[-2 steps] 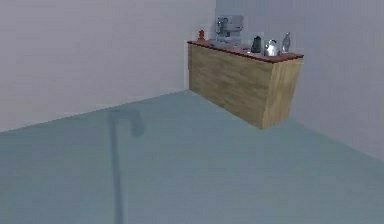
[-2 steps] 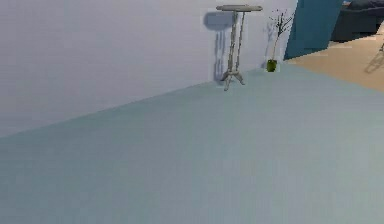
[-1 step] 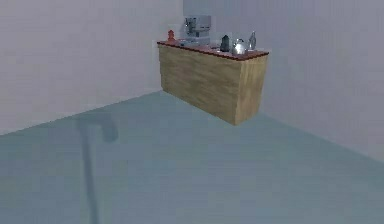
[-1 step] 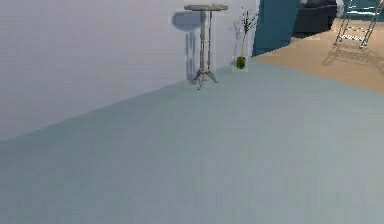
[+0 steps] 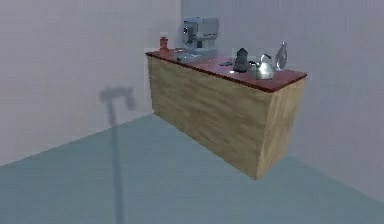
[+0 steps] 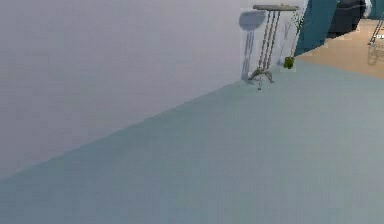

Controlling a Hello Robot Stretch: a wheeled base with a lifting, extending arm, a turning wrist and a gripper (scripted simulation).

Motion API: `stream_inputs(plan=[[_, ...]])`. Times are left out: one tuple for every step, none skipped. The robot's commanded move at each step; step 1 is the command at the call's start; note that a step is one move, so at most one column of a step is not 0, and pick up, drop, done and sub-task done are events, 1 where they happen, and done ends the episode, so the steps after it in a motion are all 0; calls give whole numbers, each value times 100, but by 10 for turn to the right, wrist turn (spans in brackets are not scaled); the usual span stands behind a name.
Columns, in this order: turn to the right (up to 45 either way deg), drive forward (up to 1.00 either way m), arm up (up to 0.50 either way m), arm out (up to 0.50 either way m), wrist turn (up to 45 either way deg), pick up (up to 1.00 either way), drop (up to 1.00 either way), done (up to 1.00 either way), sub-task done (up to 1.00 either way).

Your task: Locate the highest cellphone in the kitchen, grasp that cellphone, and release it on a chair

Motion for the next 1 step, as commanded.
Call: stream_inputs(plan=[[30,0,0,0,0,0,0,0,0]])
